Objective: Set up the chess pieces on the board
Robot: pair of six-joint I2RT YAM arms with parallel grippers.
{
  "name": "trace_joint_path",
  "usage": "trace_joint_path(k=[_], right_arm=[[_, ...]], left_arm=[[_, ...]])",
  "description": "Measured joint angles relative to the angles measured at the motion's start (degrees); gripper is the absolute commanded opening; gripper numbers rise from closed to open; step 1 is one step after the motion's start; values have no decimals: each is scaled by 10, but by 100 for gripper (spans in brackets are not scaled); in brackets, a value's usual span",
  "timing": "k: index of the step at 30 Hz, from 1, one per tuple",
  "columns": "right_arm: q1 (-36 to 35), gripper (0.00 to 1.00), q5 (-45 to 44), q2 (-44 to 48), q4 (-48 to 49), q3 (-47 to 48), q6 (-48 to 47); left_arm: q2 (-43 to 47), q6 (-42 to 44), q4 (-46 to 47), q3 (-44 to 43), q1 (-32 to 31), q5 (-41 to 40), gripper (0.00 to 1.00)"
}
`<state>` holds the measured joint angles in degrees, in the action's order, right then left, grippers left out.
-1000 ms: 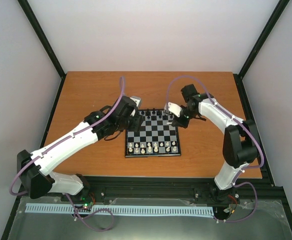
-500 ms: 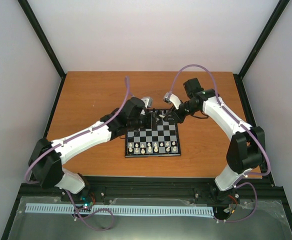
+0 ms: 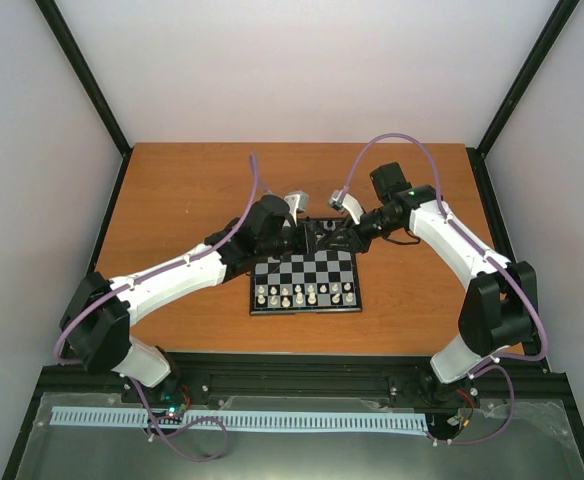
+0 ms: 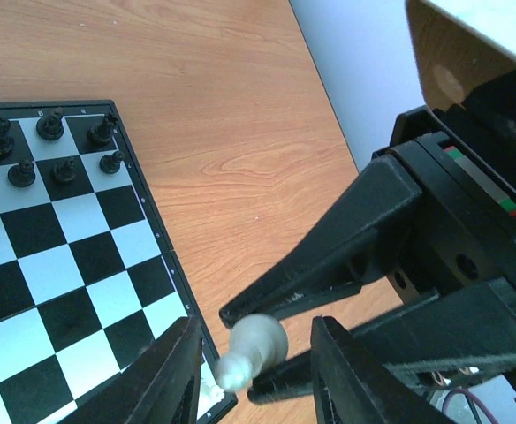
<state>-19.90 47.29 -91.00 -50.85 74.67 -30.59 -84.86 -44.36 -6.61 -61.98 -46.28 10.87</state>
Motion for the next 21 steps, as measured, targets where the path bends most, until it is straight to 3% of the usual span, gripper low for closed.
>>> trace_joint_path(k=[13,21], right_arm=[[0,24,29,0,0,-2,-2],[0,42,28,1,-4,-3,-11]], left_arm=[[0,-24,11,7,0,-5,11],[0,-23,12,7,0,-2,7]])
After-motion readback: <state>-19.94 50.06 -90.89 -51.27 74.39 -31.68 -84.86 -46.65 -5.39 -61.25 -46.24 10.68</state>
